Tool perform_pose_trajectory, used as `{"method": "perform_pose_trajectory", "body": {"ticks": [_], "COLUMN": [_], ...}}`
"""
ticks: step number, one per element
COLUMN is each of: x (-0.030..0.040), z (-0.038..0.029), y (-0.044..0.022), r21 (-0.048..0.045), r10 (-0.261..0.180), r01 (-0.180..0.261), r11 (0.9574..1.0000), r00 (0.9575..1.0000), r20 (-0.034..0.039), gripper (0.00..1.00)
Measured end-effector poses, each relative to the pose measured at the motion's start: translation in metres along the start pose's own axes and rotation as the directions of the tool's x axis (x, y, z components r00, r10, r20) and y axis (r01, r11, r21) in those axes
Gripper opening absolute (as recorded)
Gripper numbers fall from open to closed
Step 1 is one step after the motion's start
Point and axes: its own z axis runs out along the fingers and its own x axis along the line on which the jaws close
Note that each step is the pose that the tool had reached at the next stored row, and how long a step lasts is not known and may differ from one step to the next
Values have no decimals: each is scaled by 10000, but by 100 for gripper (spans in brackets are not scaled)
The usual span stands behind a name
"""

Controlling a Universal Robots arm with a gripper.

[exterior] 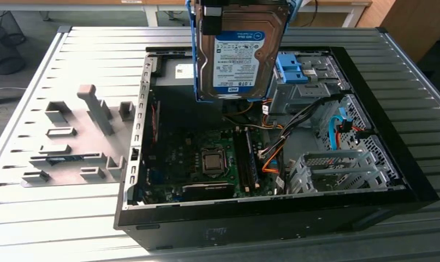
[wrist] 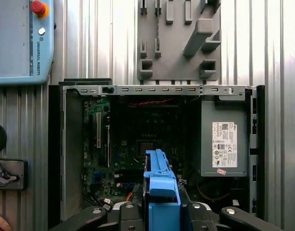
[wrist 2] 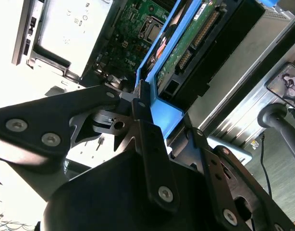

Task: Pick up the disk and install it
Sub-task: 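Insert the disk into the insertion slot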

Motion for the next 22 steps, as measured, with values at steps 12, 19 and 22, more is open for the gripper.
{"method": "perform_pose_trajectory", "body": {"ticks": [12,19,22], "x": [196,309,337], "z": [7,15,18], "y": [-1,17,26], "r21": [32,130,132], "r10": [-72,-215,-231], "r01": [72,215,231], "r11": [10000,9997,9996], "r00": [10000,9998,9997], "r20": [0,-2,-2], "gripper": [36,36,36]}}
